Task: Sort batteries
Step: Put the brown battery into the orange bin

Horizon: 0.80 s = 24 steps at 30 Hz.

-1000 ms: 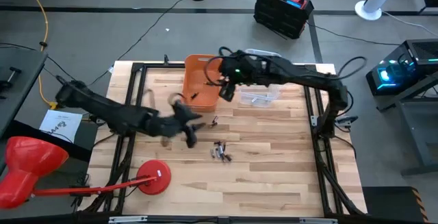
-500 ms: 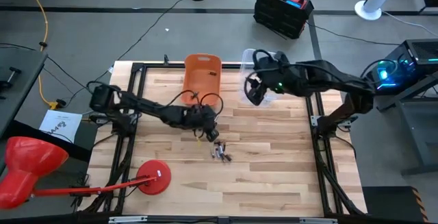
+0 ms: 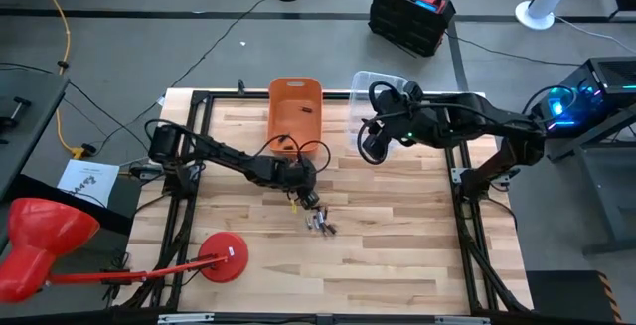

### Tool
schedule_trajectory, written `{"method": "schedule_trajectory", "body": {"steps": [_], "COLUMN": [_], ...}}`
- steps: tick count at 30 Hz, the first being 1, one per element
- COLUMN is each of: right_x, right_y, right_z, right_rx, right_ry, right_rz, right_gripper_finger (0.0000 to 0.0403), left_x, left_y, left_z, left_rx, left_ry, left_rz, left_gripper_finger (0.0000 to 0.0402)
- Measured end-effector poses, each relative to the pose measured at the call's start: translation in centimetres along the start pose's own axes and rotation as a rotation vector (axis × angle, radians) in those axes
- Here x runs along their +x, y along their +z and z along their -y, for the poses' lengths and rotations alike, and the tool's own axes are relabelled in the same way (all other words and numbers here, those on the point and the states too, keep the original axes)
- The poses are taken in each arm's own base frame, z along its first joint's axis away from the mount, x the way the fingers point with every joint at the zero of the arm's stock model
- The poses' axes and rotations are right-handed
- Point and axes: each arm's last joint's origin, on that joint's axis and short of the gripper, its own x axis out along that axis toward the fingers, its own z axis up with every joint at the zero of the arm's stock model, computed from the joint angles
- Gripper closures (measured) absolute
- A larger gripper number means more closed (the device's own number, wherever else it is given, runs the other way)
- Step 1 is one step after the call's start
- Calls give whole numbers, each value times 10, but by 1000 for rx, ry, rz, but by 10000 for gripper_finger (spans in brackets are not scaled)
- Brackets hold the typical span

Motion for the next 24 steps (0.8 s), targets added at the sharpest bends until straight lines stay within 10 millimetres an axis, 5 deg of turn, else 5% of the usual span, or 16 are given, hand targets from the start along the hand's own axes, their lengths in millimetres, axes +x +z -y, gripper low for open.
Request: {"method": "schedule_trajectory", "body": {"steps": [5, 13, 17, 24], "right_x": [0, 0, 0, 0], "right_y": [0, 0, 0, 0], "right_z": [1, 1, 1, 1], "right_rx": [-1, -17, -19, -18], "right_ry": [-16, -40, -41, -40], "right_rz": [5, 11, 11, 11], "right_gripper_finger": [203, 203, 203, 203], "left_x": [-17, -107, -152, -150], "left_y": [-1, 26, 38, 57], "left_z": [3, -4, -20, -65], "left_rx": [11, 20, 33, -30], "left_ry": [-72, -202, -86, 120], "left_rz": [-49, 165, 394, 433], "left_gripper_finger": [384, 392, 391, 354]}}
